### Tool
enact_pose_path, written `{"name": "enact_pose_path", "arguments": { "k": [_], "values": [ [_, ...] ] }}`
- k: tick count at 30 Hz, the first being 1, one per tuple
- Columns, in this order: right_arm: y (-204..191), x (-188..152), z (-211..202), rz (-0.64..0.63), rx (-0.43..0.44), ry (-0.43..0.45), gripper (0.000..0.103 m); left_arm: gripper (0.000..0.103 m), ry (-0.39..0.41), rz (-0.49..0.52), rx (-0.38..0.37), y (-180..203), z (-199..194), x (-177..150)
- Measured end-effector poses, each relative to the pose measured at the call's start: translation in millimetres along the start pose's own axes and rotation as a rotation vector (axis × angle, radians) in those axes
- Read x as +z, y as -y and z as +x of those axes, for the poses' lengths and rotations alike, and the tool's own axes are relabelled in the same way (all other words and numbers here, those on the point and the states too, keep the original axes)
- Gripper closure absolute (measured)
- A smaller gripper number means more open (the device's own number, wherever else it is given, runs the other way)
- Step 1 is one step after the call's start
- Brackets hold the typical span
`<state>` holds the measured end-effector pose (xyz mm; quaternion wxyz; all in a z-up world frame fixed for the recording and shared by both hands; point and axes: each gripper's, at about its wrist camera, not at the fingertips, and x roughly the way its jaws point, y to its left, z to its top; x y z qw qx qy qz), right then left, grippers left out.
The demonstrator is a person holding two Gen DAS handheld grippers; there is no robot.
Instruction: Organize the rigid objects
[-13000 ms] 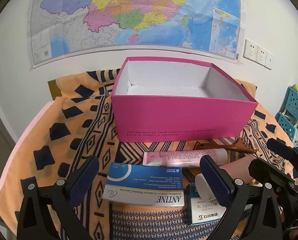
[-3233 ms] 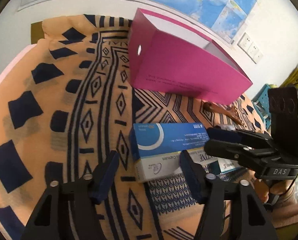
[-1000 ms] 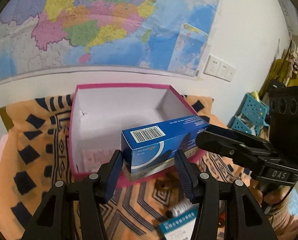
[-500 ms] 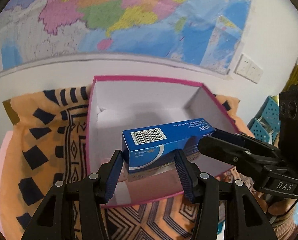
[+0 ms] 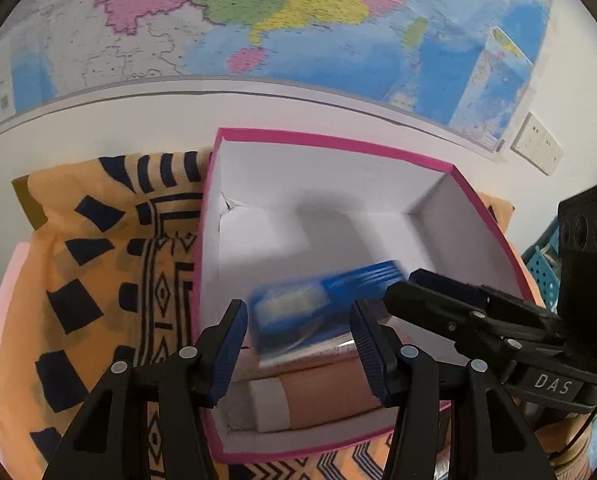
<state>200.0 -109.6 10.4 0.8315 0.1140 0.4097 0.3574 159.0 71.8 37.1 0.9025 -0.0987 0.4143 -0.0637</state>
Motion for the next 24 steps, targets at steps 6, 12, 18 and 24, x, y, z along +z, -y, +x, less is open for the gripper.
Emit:
{"name": "enact_pose_path", "arguments": {
  "k": [6, 12, 18, 24],
  "values": [
    [5.1, -6.4, -11.1, 0.003, -0.012, 0.012, 0.050, 0.048, 0.061, 0.013, 0.051, 4.9, -13.4, -6.4],
    [1.1, -18.3, -27.1, -0.023, -0.003, 0.024, 0.050, 0.042, 0.107, 0.022, -0.003, 5.8, -33.1, -17.9],
    [-8.3, -34.0, -59.2, -0.055, 0.053, 0.069, 0.049, 0.037, 0.162, 0.058, -0.066, 15.6, -59.1, -39.6],
    [-10.2, -57.5, -102.1, -0.066, 0.078, 0.122, 0.046, 0.034, 0.159, 0.102, -0.139, 28.7, -74.1, -69.3]
  ]
}}
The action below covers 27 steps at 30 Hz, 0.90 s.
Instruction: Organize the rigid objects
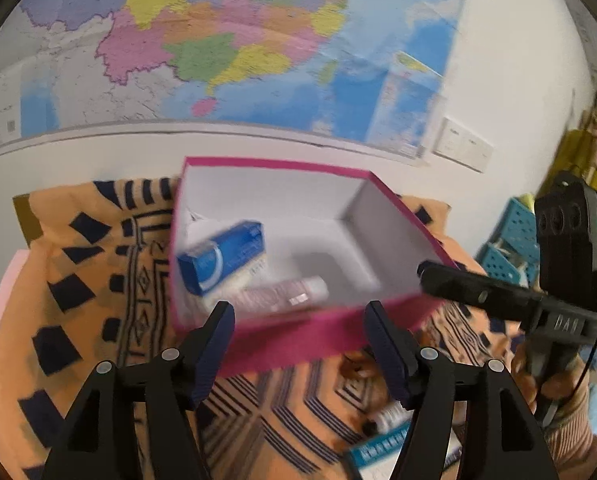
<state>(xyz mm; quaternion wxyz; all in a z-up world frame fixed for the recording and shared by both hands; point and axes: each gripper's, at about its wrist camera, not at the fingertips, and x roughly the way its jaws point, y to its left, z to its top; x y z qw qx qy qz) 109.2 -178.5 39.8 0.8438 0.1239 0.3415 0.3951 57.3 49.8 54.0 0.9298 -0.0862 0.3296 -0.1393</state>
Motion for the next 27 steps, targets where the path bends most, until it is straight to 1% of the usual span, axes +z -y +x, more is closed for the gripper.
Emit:
{"name": "enact_pose_path", "arguments": {
  "k": [3, 5, 7, 8, 13, 19, 27],
  "values": [
    [4.1, -12.8, -18.0, 0.010, -0.011, 0.004, 0.046, 0.034, -0.025, 0.005, -0.036, 8.4, -1.5, -16.4],
    [8.8, -23.0, -29.1, 0.024, -0.042, 0.002, 0.046, 0.034, -0.054, 0.000, -0.067, 13.5, -0.2, -28.0],
    [13.4, -31.1, -36.5, 0.043, -0.055, 0.003, 0.046, 0.034, -0.070, -0.006, -0.083, 17.6, 0.5, -36.9],
    [17.1, -36.9, -41.1, 0.056, -0.060, 0.001, 0.046, 0.034, -0.087, -0.013, -0.104, 20.3, 1.9, -42.9],
    [36.2, -65.3, -58.7, 0.114, -0.120, -0.029, 0.046, 0.034, -0.144, 0.009, -0.155, 37.8, 8.2, -61.8],
    [58.0, -94.5, -83.1, 0.207, -0.165, -0.040, 0.046, 0.034, -0.211, 0.102, -0.228, 73.6, 18.9, -80.4],
    [67.1, -124.5, -97.0, 0.289, -0.194, -0.074, 0.046, 0.034, -0.246, 0.252, -0.320, 121.3, 23.0, -95.4]
  ]
}}
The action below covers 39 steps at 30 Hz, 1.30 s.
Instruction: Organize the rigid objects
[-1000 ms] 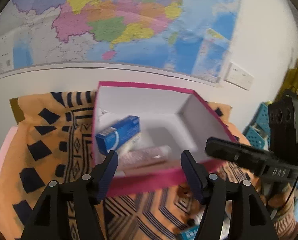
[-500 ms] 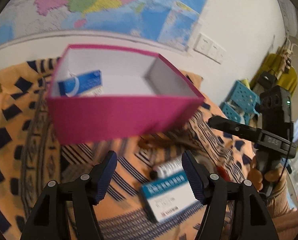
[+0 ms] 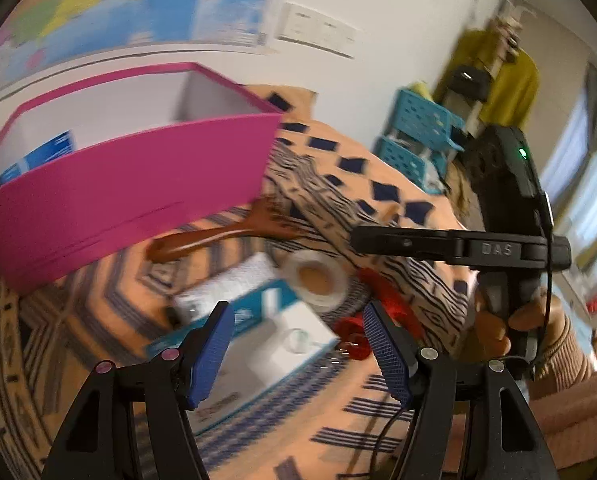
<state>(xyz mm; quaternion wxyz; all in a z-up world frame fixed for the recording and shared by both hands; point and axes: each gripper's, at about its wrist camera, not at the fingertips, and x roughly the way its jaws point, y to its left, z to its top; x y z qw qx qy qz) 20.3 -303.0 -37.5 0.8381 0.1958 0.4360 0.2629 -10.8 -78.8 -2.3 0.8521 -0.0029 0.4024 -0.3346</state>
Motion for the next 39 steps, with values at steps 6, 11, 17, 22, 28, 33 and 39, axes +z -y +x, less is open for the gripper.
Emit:
{"name": "enact_pose_path", "arguments": {
  "k": [6, 11, 17, 22, 28, 33, 39],
  "values": [
    [9.5, -16.2, -8.7, 0.030, -0.046, -0.022, 0.046, 0.037, -0.044, 0.092, -0.044, 26.6, 19.9, -3.4],
    [19.6, -32.5, -11.9, 0.059, -0.085, -0.053, 0.050, 0.051, -0.084, 0.123, -0.056, 36.5, 31.4, -12.1],
    [13.7, -38.6, 0.1, 0.012, -0.113, -0.073, 0.081, 0.065, -0.094, 0.157, -0.053, 40.5, 38.9, -19.3],
    [4.2, -35.0, 2.6, -0.049, -0.135, -0.056, 0.083, 0.069, -0.090, 0.144, -0.051, 37.9, 39.3, -19.3],
    [-18.8, -11.7, 7.0, -0.181, -0.171, -0.015, 0.083, 0.068, -0.081, 0.144, -0.010, 35.5, 39.6, -16.2],
    [-35.9, 11.9, 27.7, -0.265, -0.107, -0.009, 0.099, 0.067, -0.091, 0.123, -0.026, 30.8, 40.7, -13.7],
    [-48.1, 23.2, 38.6, -0.261, -0.072, -0.010, 0.092, 0.068, -0.092, 0.115, 0.015, 31.2, 43.8, -9.9]
  ]
}}
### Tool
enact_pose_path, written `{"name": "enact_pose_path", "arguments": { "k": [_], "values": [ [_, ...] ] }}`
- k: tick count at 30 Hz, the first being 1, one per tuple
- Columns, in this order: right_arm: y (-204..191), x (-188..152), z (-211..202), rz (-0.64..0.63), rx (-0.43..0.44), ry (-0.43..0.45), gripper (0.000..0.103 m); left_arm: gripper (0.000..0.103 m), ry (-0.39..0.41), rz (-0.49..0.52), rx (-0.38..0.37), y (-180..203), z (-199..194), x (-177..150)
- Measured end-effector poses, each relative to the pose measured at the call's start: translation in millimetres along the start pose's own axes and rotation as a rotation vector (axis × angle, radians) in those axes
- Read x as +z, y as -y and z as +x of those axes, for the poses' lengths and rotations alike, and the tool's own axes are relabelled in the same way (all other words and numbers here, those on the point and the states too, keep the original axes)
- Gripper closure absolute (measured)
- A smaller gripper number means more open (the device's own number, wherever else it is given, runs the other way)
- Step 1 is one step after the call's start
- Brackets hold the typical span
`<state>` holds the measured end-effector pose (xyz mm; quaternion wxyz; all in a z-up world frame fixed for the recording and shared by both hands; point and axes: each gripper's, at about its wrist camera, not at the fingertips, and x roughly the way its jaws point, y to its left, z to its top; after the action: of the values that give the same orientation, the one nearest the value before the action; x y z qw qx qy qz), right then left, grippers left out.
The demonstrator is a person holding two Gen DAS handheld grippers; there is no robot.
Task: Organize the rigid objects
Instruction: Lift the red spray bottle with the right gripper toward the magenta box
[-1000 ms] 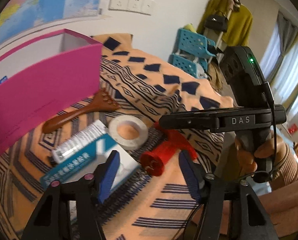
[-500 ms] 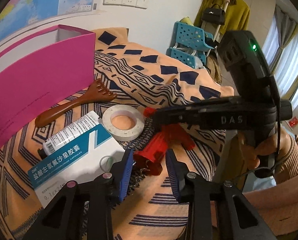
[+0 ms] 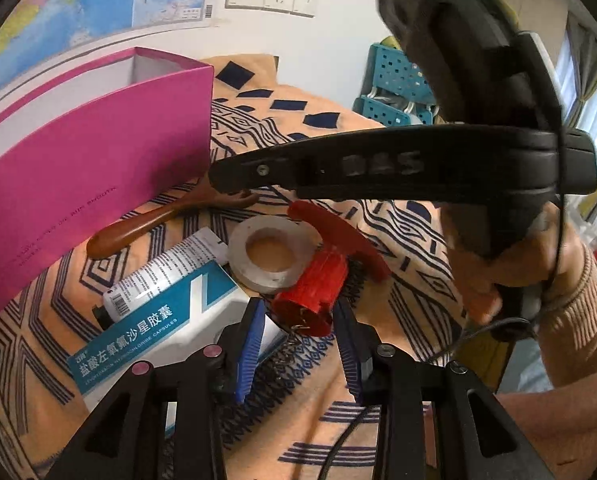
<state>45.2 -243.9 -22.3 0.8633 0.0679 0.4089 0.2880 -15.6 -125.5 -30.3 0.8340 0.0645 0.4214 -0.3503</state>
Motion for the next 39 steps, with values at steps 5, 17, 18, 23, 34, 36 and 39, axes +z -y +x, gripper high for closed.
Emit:
{"name": "enact_pose_path", "arguments": {
  "k": [5, 17, 18, 23, 34, 36, 39],
  "values": [
    [22.9, -25.3, -25.4, 0.170, 0.060, 0.000, 0.063, 0.067, 0.002, -0.003, -0.010, -1.7, -0.5, -0.6],
    [42.0, -74.2, -28.0, 0.397, 0.150, -0.050, 0.063, 0.067, -0.008, 0.034, -0.008, 4.9, 4.6, 3.3],
    [42.9, -74.7, -26.6, 0.404, 0.152, -0.050, 0.063, 0.067, -0.011, 0.041, -0.011, 6.8, 4.9, 3.0],
    [47.4, -72.0, -15.7, 0.450, 0.149, -0.040, 0.063, 0.067, -0.029, 0.052, -0.036, 11.0, 9.3, 1.8],
    [42.1, -62.7, -8.2, 0.410, 0.147, -0.005, 0.074, 0.067, -0.050, 0.017, -0.085, 5.6, 16.9, 2.9],
    [38.4, -60.9, -12.1, 0.385, 0.149, 0.007, 0.076, 0.067, -0.049, 0.010, -0.097, 5.5, 16.6, 3.5],
    [34.8, -58.4, -18.3, 0.354, 0.145, 0.022, 0.076, 0.067, -0.035, 0.005, -0.114, 4.8, 14.1, 4.4]
  ]
}}
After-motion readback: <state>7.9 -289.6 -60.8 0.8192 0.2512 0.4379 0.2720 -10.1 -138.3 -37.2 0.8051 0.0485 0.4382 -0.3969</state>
